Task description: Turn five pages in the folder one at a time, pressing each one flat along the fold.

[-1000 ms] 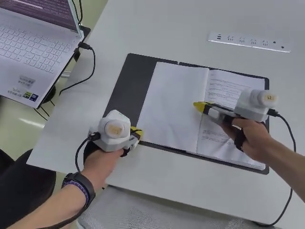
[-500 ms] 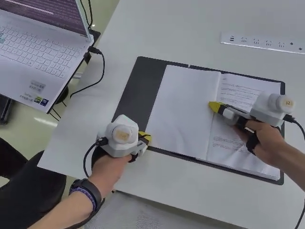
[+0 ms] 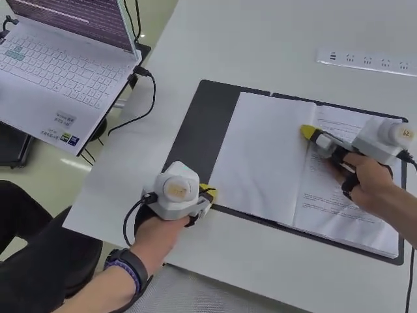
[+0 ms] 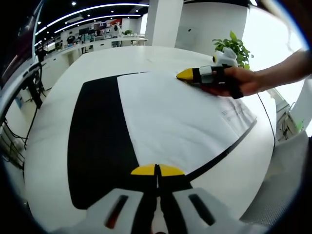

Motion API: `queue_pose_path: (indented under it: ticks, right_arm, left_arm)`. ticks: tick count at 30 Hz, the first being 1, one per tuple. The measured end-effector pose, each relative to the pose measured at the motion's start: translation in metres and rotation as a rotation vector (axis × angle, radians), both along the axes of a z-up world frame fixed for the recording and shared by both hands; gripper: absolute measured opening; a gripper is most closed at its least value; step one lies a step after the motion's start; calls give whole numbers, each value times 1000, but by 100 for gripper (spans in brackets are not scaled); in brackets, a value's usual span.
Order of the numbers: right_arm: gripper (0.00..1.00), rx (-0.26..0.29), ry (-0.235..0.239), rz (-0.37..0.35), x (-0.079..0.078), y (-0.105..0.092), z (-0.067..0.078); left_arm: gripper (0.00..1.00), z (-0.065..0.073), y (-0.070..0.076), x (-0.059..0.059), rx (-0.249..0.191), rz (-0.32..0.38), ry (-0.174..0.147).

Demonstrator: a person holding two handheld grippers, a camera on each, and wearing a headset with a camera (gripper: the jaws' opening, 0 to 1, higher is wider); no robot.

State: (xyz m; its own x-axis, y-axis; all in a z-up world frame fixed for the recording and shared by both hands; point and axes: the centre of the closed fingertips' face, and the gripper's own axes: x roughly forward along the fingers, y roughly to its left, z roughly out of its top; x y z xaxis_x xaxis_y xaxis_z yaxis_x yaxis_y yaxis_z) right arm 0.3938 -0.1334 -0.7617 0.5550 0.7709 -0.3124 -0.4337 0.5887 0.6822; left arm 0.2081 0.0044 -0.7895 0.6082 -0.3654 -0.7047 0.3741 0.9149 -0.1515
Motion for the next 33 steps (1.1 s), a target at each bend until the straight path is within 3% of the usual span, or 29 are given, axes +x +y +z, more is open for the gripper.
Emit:
queue_pose_path:
  ticks: [8, 12, 16, 20, 28, 33]
  right_arm:
    - [0, 13, -14, -39, 19, 2, 4]
    - [0, 26, -17, -48, 34, -1, -5]
    - [0, 34, -17, -86, 40, -3, -1]
    - [0, 38, -17, -109, 39, -2, 3]
    - [0, 31, -4, -119, 54, -7, -9]
    - [0, 47, 2, -142, 55, -6, -6]
  left_arm:
    - [0, 0, 0, 1, -5, -2, 1]
    - [0, 0, -2, 3, -6, 1, 2]
    - [0, 0, -3, 4, 0, -7, 5]
    - [0, 0, -3, 3, -2, -13, 3]
    - [0, -1, -2, 3, -7, -17, -3]
    - [0, -1, -2, 4, -12, -16, 0]
